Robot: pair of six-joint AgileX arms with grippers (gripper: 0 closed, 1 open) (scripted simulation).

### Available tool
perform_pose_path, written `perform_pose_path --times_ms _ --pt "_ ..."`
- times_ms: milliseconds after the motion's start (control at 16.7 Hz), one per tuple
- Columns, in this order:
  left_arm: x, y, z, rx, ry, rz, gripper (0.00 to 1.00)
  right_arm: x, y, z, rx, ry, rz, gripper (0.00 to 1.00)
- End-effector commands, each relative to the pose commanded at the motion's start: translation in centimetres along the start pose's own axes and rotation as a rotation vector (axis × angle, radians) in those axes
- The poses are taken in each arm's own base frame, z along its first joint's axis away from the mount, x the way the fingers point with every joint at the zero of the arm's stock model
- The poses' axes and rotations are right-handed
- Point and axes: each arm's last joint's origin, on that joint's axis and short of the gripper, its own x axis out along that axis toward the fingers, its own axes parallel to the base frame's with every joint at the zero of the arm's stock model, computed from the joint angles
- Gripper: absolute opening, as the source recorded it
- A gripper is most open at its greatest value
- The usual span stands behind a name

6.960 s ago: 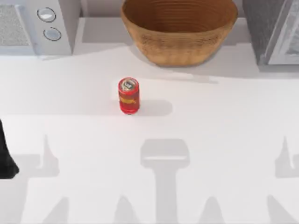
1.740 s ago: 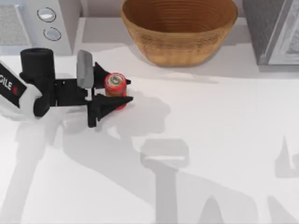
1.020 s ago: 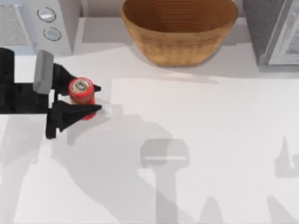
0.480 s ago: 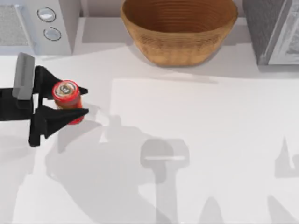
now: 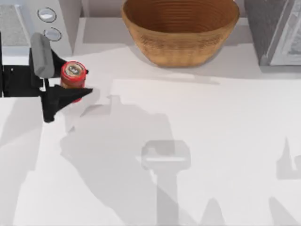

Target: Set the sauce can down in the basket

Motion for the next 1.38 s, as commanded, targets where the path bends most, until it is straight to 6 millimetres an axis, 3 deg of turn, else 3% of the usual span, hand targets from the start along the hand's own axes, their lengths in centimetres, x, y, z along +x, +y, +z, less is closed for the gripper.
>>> perform_pose_path --times_ms 240,540,780,960,1380 --pt "2.6 4.4 2.9 0.021 0.14 0.2 0.0 0.0 0.0 0.0 0.0 0.0 0.0 1.0" --pt "8.1 8.0 9.7 -0.028 0.076 0.442 0.0 0.0 0.0 0.0 0.0 0.0 0.0 1.0" --pt "13.2 7.9 14.6 -0.144 -0.082 0.499 0.0 0.0 0.0 0.0 0.0 0.0 0.0 1.0" --pt "15.9 7.0 16.9 -0.204 -0.168 0.487 0.0 0.0 0.0 0.0 0.0 0.0 0.0 1.0" --pt "16.3 6.8 17.6 -0.214 -0.189 0.481 0.0 0.0 0.0 0.0 0.0 0.0 0.0 1.0"
